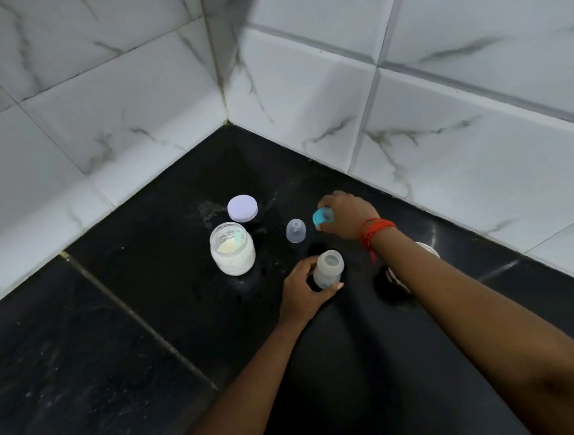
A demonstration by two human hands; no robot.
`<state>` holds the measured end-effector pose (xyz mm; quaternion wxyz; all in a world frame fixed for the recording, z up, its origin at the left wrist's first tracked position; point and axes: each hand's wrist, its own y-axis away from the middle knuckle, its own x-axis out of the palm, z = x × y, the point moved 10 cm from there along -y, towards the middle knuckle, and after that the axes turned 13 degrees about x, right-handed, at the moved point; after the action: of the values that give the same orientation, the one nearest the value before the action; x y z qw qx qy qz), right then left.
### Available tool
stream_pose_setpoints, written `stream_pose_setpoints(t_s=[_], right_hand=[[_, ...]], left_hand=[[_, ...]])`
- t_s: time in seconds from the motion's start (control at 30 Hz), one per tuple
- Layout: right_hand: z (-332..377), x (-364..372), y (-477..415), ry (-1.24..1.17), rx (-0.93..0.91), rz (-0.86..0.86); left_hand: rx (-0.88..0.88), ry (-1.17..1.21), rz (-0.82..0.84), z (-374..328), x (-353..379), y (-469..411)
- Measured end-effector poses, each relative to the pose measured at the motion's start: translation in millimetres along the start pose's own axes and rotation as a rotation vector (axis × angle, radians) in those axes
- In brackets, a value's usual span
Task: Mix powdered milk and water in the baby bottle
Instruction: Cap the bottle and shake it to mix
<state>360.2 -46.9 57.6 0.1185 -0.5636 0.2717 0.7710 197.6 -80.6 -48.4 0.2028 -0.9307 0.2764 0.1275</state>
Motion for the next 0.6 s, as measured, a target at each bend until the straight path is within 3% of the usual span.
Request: stream_pose_setpoints(t_s=[0.07,0.2,0.3,0.6], right_hand=[[2,-19,22,-0.067,-0.065,-0.03],[4,-11,65,-0.021,-0.174,0.102],[5,6,82,0.098,-0.196,0.149],[17,14,89,0.143,-0.158,0.177]], left_hand=[[0.001,-0.003,-0.002,0,0,1],[0.004,-0.005,-0.001,-2,0,1],[0.005,-0.013,0.002,-2,1,2],[0.001,-0.017,0.022,0,3,2]])
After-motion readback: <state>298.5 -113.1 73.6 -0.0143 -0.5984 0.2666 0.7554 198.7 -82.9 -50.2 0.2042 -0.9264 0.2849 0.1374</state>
